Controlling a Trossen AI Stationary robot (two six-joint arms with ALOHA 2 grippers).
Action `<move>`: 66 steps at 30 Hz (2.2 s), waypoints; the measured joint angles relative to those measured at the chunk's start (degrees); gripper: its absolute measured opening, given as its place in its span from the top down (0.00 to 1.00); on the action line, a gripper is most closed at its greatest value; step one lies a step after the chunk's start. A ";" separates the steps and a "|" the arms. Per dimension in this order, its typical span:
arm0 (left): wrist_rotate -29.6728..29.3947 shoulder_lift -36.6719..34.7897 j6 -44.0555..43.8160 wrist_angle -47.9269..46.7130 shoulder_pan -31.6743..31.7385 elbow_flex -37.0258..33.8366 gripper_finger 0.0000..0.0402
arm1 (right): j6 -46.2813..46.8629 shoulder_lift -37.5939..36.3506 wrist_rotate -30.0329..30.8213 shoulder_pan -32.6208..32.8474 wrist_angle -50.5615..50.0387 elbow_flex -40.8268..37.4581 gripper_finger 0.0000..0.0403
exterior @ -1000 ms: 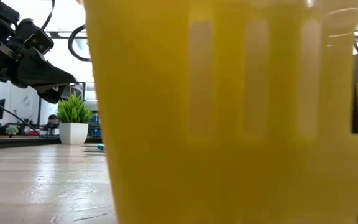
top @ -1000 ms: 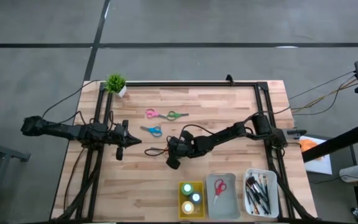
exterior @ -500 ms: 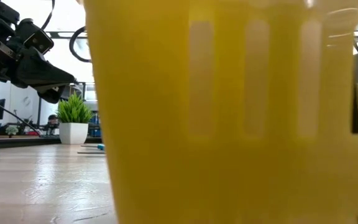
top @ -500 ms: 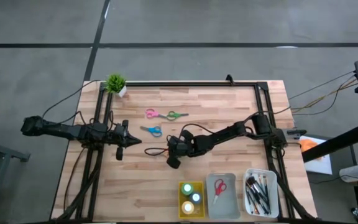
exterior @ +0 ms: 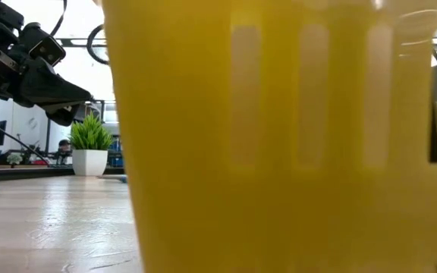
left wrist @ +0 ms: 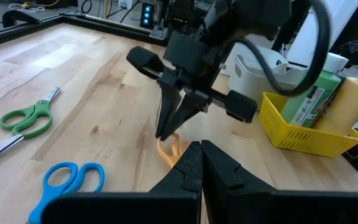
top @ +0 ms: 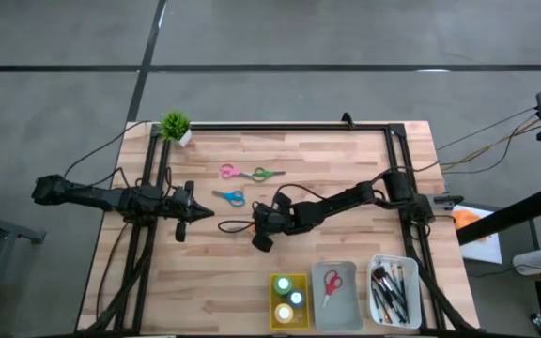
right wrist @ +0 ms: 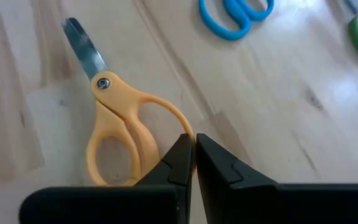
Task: Pick & Place Paint Supplies
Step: Put the yellow scissors into the gray bin
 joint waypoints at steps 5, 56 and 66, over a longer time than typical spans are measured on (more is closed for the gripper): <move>-0.02 0.00 0.00 0.02 0.00 0.00 1.00 | -1.16 -1.63 1.10 0.06 -0.17 0.02 0.97; -0.01 0.00 0.00 0.01 0.01 0.00 1.00 | -22.14 -30.71 -18.43 29.25 -39.94 -2.01 0.97; -0.02 0.00 0.00 0.00 0.02 0.00 1.00 | -22.14 -25.99 -18.39 28.98 -38.20 -7.68 0.97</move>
